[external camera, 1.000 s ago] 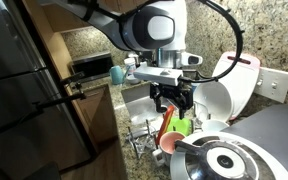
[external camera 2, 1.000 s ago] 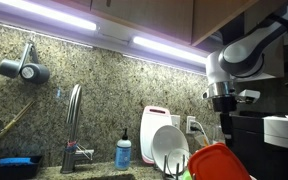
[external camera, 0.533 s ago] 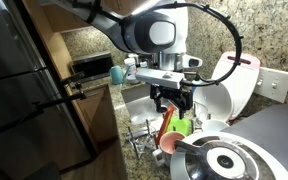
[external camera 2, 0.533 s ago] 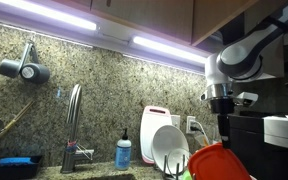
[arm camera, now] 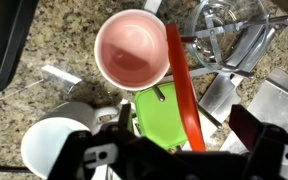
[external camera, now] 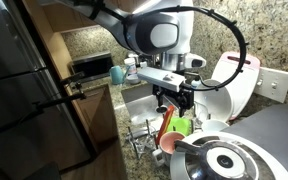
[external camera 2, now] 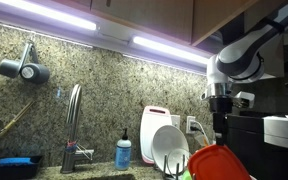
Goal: Take the orange lid and place it inside the upper cabinet
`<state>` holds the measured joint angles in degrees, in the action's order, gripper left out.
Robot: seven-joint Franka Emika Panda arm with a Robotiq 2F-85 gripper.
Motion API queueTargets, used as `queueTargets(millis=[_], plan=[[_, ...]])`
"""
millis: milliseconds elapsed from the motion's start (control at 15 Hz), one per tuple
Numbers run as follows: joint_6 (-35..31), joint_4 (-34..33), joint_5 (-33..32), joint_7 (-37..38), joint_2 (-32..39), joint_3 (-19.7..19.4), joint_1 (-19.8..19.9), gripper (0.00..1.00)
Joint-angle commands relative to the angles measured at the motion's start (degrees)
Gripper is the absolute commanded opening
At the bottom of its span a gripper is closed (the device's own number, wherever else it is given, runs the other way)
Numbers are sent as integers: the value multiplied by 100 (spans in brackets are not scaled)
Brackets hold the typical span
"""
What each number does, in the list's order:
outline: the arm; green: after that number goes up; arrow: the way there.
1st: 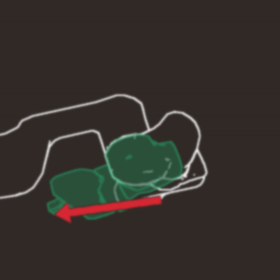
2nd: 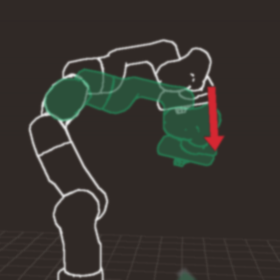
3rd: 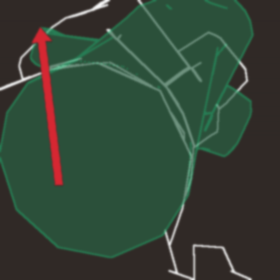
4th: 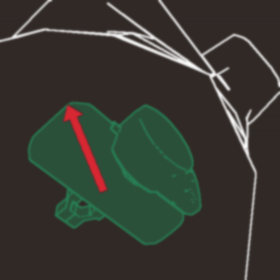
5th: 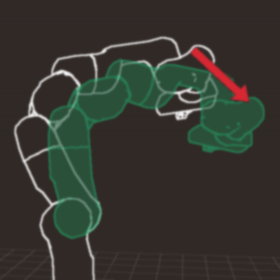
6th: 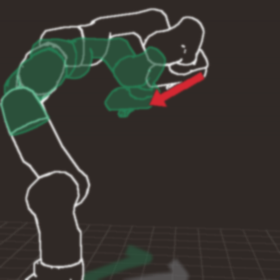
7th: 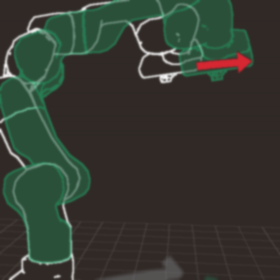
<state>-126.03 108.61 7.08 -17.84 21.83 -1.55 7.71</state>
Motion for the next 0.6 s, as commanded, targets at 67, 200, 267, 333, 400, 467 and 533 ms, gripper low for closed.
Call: queueTargets(millis=[67,200,267,333,400,467,533], plan=[[-19,-121,-84,56,140,13,5,100],[-37,-120,-139,105,191,3,-20,100],[-69,-114,-168,160,213,-7,-35,100],[-62,-121,-193,174,237,-11,-38,100],[-74,-123,-213,199,254,-14,-41,100],[-62,-130,-226,192,270,-9,-35,100],[-73,-134,-211,190,284,-1,-24,75]])
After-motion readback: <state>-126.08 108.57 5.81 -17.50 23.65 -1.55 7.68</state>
